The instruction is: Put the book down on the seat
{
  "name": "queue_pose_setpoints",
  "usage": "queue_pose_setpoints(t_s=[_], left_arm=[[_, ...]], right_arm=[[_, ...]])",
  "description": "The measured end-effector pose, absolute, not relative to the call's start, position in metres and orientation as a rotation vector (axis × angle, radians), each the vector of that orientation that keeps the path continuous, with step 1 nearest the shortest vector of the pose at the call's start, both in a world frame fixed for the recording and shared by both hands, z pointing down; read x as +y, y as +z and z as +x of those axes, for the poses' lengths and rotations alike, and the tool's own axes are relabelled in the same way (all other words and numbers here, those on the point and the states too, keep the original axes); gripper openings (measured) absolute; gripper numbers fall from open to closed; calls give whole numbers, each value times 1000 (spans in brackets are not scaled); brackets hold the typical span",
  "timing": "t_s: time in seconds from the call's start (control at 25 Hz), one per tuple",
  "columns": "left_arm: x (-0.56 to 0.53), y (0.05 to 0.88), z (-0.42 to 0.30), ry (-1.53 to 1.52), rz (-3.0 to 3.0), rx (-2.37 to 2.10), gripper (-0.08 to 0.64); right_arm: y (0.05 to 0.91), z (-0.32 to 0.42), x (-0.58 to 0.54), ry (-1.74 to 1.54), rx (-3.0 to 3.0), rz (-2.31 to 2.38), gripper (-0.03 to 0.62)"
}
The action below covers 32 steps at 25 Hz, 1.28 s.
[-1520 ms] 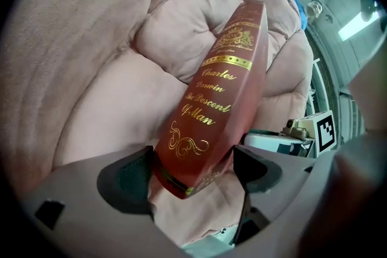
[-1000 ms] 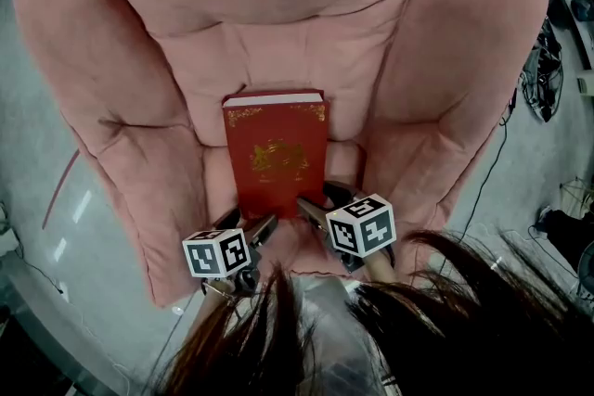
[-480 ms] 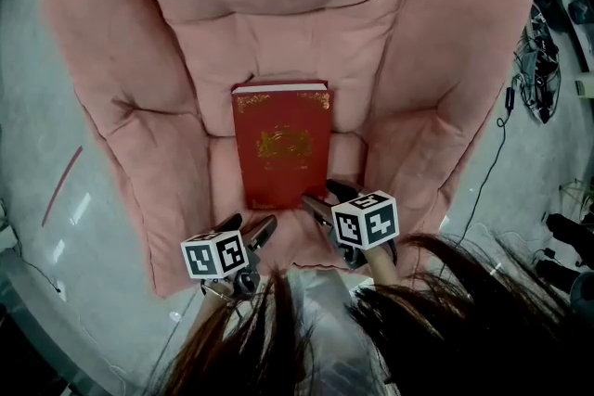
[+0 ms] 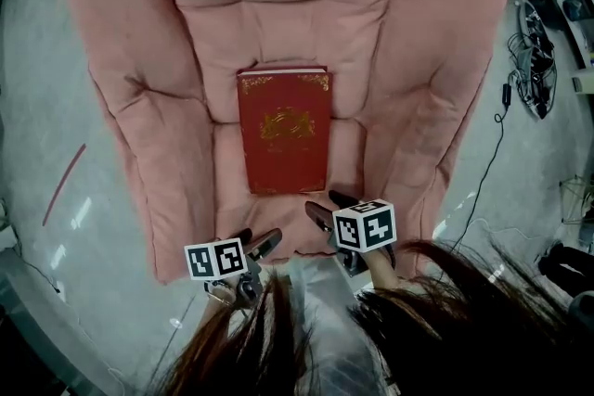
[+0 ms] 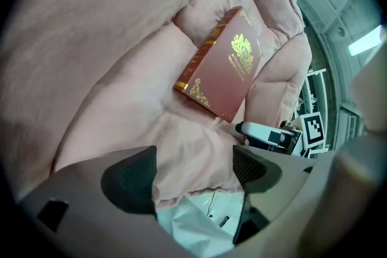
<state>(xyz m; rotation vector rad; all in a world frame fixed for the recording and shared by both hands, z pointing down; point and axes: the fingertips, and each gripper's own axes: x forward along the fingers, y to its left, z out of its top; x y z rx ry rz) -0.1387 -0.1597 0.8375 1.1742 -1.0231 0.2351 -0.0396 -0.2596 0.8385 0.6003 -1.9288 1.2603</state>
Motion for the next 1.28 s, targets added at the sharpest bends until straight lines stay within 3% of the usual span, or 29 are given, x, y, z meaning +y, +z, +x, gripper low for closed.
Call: queue_pose_setpoints(t_s=[0.12, 0.24, 0.64, 0.84, 1.04, 1.28], left_arm=[[-141, 836, -135, 254, 1163, -1039, 381], [-119, 837, -135, 302, 1144, -1064, 262], [-72, 815, -106, 230, 1099, -977, 257], [-50, 791, -101, 220, 1108, -1003, 193], [-40, 758, -107, 183, 1165, -1093, 147], [-19, 701, -113, 131, 1239, -1197, 89]], right_arm=[[839, -35, -238, 1284, -1902, 572, 266], [840, -28, -216, 1280, -1891, 564, 222], [818, -7, -166, 1235, -1917, 622, 157], [793, 2, -147, 1241, -1944, 660, 156], [761, 15, -134, 1200, -1988, 738, 97], [712, 25, -98, 1190, -2044, 791, 94]])
